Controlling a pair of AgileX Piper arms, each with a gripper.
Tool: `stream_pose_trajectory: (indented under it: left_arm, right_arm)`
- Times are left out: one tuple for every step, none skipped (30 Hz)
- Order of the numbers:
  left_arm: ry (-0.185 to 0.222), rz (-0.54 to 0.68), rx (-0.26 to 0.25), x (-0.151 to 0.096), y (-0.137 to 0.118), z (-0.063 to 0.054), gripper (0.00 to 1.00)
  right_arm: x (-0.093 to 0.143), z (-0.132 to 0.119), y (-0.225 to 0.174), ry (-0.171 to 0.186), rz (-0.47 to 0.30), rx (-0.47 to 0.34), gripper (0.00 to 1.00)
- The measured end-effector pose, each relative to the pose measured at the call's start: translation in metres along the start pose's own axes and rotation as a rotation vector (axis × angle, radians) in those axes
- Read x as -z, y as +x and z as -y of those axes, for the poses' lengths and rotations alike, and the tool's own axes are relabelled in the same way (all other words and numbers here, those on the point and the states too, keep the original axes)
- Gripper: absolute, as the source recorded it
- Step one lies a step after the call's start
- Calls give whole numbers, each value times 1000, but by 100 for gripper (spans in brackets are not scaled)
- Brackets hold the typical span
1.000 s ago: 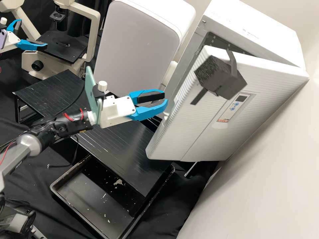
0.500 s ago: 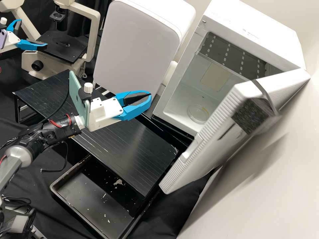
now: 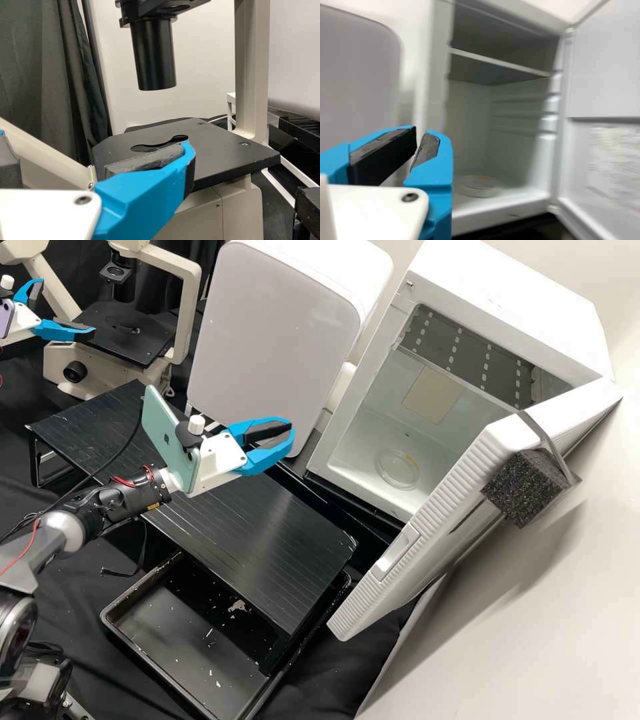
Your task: Open the incubator door
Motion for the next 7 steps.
stream_pose_trajectory:
  left_arm:
    - [0, 0, 0, 0, 0, 0, 100]
    - [0, 0, 0, 0, 0, 0, 100]
    - [0, 0, 0, 0, 0, 0, 100]
    - [0, 0, 0, 0, 0, 0, 100]
    - [0, 0, 0, 0, 0, 0, 100]
    - [0, 0, 0, 0, 0, 0, 100]
    - [0, 0, 0, 0, 0, 0, 100]
  right_arm:
    - [-1, 2, 1, 18, -29, 11, 100]
    - [-3, 5, 2, 48, -54, 25, 100]
    - [-5, 6, 2, 83, -72, 35, 100]
    - [-7, 8, 2, 100, -84, 48, 100]
    - [-8, 10, 3, 122, -98, 57, 100]
    - [-9, 10, 4, 135, -105, 64, 100]
    - [-10, 12, 4, 150, -115, 74, 100]
